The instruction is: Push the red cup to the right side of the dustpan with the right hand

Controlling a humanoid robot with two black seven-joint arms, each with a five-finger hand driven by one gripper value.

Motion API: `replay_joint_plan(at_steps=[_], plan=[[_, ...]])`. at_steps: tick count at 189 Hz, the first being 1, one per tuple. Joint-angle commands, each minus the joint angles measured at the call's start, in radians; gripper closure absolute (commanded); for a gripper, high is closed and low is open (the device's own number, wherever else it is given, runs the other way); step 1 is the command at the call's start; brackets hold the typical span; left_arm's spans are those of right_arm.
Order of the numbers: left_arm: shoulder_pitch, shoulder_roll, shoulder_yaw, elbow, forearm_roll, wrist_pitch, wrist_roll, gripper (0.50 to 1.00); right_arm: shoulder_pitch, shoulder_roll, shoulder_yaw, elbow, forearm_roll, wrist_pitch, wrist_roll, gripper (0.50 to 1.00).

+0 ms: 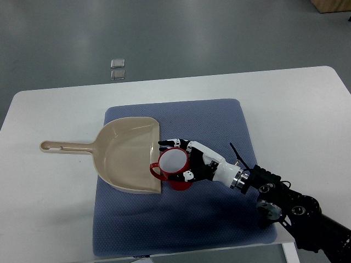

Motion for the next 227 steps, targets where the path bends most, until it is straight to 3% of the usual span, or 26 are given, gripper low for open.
replay_joint_plan(at_steps=[1,81,162,210,227], plan=[[0.000,0.000,0.000,-0.001,0.000,-0.001,0.000,0.500,-0.001,0.001,-0.006,0.000,-0.001,-0.010,0.000,0.568],[0.000,0.000,0.002,-0.001,0.000,-0.001,0.000,0.500,0.001,0.001,0.003,0.001,0.016,0.011,0.000,0.566],[0.000,0.000,0.002,0.000,0.000,-0.001,0.000,0.500,0.001,-0.049,0.018,0.080,0.085,0.016,0.000,0.564],[0.000,0.000,0.003,-0.001,0.000,-0.001,0.000,0.500,0.013,-0.047,0.221,0.074,0.131,0.004,0.000,0.566],[0.001,0.000,0.003,-0.001,0.000,-0.001,0.000,0.500,0.036,-0.050,0.290,0.063,0.303,-0.008,-0.181,0.564]])
